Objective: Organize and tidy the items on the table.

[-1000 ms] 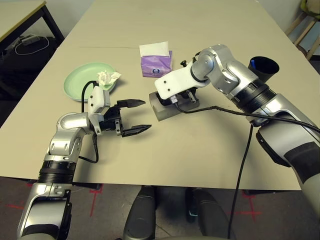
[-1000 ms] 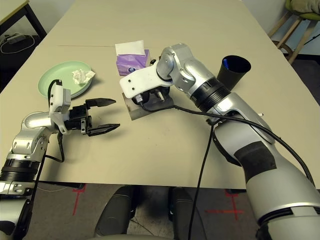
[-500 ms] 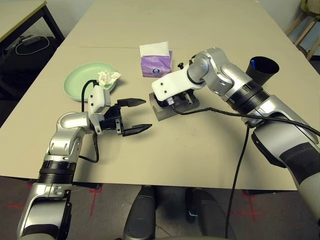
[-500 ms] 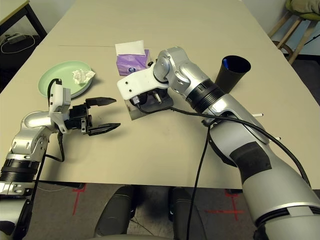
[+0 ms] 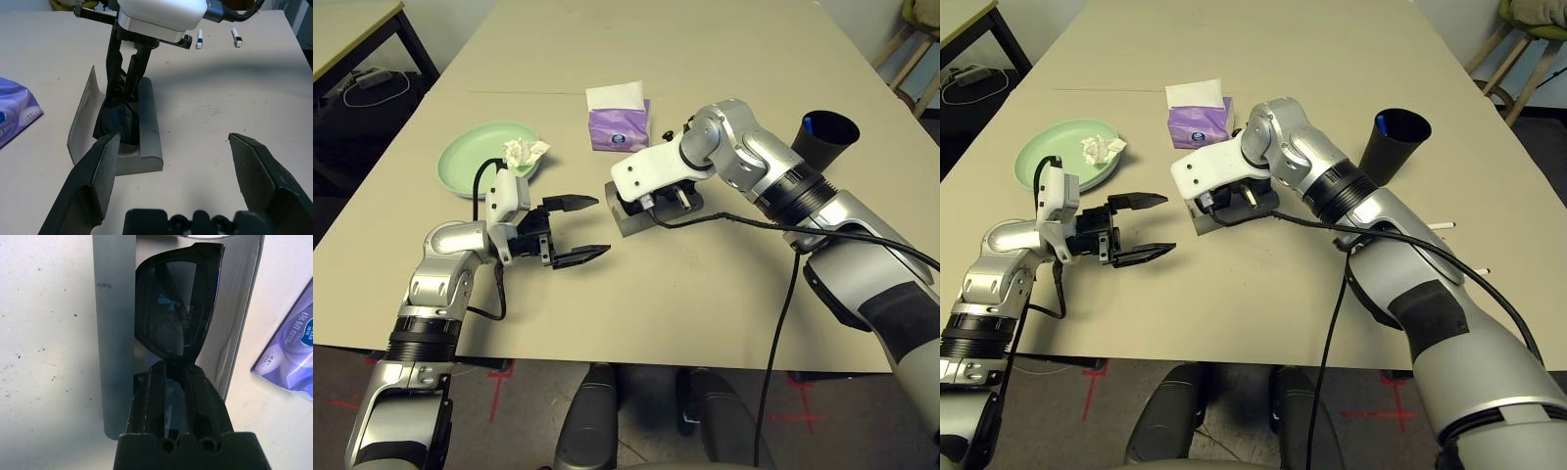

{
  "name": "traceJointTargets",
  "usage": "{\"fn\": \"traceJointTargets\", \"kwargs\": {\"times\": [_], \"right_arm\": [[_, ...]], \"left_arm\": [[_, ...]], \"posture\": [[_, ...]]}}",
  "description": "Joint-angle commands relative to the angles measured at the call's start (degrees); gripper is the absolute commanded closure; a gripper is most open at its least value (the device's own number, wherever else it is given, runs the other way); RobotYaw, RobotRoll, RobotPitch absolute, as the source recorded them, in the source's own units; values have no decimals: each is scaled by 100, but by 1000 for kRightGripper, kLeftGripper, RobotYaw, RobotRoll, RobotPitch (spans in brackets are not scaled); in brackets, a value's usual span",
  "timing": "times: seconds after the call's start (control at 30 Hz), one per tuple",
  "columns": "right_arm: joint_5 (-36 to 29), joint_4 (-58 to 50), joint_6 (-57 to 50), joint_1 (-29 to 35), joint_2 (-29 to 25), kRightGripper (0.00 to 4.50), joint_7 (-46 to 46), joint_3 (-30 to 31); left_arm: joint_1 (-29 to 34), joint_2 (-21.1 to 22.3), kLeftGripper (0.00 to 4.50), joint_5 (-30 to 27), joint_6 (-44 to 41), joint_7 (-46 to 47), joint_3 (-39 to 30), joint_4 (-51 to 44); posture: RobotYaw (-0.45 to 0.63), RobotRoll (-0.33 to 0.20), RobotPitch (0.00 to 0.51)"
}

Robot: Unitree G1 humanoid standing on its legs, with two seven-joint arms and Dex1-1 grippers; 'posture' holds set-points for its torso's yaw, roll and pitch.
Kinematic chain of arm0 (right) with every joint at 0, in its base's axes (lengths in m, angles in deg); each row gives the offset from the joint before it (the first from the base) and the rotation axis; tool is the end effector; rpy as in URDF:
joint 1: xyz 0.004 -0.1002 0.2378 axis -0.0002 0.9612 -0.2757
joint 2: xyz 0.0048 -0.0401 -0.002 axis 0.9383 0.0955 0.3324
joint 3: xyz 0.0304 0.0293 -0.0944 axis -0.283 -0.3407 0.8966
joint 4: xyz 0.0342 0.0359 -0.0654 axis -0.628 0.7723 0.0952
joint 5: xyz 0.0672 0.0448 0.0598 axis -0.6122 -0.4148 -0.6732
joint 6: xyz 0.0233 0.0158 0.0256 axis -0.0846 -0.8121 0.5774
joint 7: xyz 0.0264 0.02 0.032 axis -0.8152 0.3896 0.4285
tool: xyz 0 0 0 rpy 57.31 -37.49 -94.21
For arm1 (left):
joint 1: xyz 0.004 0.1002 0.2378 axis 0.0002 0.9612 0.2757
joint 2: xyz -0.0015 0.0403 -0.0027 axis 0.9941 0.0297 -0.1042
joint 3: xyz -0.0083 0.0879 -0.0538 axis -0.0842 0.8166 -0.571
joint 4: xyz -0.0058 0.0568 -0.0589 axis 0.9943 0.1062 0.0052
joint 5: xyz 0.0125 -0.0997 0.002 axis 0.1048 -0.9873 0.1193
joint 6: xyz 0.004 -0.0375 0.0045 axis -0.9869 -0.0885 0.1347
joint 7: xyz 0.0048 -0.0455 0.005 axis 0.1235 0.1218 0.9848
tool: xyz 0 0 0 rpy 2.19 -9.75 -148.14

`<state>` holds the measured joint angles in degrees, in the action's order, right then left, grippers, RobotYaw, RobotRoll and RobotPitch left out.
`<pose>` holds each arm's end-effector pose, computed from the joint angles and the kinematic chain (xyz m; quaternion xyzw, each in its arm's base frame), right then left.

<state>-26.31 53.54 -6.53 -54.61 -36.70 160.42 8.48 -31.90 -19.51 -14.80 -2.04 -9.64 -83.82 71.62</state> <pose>0.3457 -0.0524 0.2633 -0.6786 0.1258 0.5097 0.5136 0.2764 0.2521 0.1601 0.1557 -0.0470 -0.5759 0.8012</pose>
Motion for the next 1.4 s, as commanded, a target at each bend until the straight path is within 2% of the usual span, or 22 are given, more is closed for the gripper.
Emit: {"fn": "traceJointTargets", "kwargs": {"times": [0.03,0.6,0.67,0.7,0.97,1.27,1.4], "right_arm": [[-52,8,2,70,24,4088,100,-12],[-13,-128,-56,157,-85,4088,244,-30],[-1,-105,-54,138,-83,3324,222,-30],[3,-92,-49,127,-82,3087,210,-32],[-14,-98,83,47,-140,80,124,-67],[-379,-579,-142,-20,-514,35,236,-587],[-862,-916,-449,329,-718,35,310,-1080]], "left_arm": [[58,58,0,-19,-27,-10,-4,-91],[19,54,0,-4,3,-39,12,-25],[10,54,0,1,8,-43,14,-9],[4,54,0,5,12,-45,15,1],[-57,55,0,42,67,-76,20,117],[-259,58,0,78,123,-205,51,429],[-350,46,0,103,149,-309,93,585]], "posture": [[314,0,154],[304,0,152],[303,0,150],[301,0,149],[292,0,144],[238,0,138],[210,0,135]]}}
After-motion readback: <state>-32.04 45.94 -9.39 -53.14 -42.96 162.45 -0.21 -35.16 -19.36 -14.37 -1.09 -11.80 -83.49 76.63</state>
